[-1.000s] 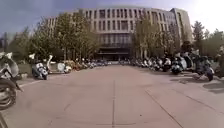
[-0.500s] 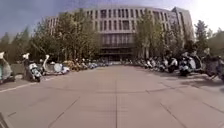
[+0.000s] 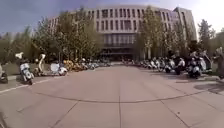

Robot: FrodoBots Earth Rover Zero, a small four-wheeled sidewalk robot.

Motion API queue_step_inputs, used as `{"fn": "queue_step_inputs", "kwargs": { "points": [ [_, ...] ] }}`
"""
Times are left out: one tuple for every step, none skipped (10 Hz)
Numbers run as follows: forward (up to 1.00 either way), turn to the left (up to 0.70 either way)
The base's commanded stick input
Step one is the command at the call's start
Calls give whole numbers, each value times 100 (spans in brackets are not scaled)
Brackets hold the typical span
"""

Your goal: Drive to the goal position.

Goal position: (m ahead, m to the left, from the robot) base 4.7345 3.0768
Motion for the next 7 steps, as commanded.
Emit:
{"fn": "queue_step_inputs", "kwargs": {
  "points": [
    [100, 0],
    [100, 0],
    [100, 0],
    [100, 0],
    [100, 0],
    [100, 0],
    [100, 0]
  ]
}}
